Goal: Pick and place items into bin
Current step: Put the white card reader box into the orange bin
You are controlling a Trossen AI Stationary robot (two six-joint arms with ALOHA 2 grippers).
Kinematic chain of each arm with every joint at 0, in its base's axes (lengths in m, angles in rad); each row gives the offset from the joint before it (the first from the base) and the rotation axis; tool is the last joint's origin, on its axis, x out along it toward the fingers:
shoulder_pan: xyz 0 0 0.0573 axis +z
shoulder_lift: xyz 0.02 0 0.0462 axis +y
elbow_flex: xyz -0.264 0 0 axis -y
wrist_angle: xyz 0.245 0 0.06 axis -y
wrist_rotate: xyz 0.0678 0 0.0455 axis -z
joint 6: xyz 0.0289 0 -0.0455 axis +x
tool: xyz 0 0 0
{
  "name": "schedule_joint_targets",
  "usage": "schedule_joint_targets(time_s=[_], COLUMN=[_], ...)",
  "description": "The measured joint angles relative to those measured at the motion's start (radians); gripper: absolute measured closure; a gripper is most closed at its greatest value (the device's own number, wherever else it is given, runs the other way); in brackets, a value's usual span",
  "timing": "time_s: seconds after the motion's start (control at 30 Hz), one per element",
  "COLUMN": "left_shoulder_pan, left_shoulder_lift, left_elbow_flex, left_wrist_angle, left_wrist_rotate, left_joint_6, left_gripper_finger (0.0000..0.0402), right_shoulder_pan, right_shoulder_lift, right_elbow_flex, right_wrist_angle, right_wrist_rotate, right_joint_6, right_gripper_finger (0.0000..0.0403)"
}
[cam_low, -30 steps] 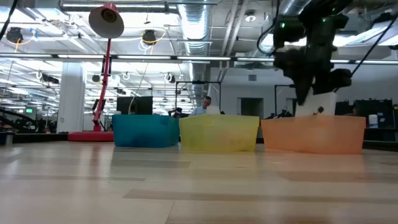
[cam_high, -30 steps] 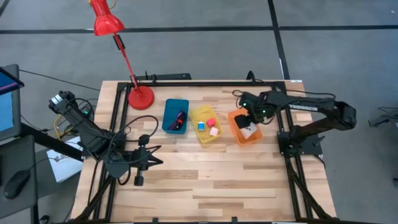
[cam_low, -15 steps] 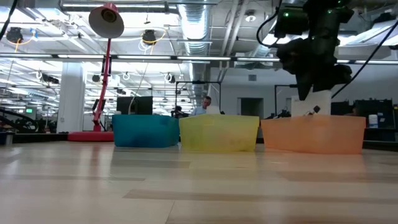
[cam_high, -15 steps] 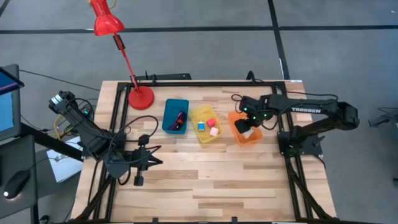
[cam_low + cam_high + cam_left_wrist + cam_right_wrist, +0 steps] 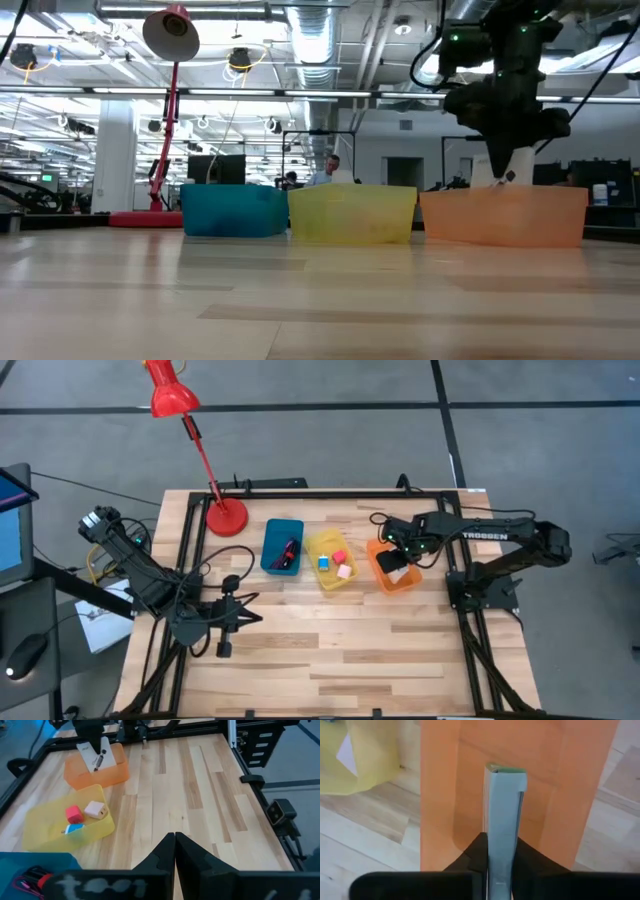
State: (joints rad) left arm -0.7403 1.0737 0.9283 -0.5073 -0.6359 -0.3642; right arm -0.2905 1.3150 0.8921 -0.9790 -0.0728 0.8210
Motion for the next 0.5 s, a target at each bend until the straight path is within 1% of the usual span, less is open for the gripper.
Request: schedule_joint_targets(time_s=[0.03,0.07,0.27,0.37,0.43,0.5], left_shoulder_pan=[0.0,0.0,0.0,0.0,0.0,0.0], left_shoulder_lift=[0.0,0.0,0.0,0.0,0.0,0.0], left_elbow_flex=[0.0,0.0,0.0,0.0,0.0,0.0], left_wrist_angle=[0.0,0.0,0.005,0.005,0.005,0.005], left_wrist_rotate=[-0.007,-0.011,-0.018,-0.025,-0.025,-0.025], left_joint_6=[0.0,0.0,-0.028,-0.047,-0.05,-0.05], left_gripper_finger=[0.0401,0.0401,0.0401,0.0401,0.0401,0.0401], right_shoulder_pan=[0.0,0.0,-0.022,-0.034,-0.042,-0.046], right_shoulder_lift=[-0.002,-0.009,-0.074,-0.12,-0.147,-0.174], right_elbow_flex=[0.0,0.0,0.0,0.0,0.0,0.0], right_wrist_angle=[0.0,-0.001,0.023,0.06,0.071,0.067], right_wrist_rotate=[0.003,0.009,0.034,0.071,0.099,0.133], right_joint_6=[0.0,0.0,0.071,0.123,0.169,0.215], right_gripper_finger=[0.0366,0.0368,0.0363,0.0347,0.0348,0.0357])
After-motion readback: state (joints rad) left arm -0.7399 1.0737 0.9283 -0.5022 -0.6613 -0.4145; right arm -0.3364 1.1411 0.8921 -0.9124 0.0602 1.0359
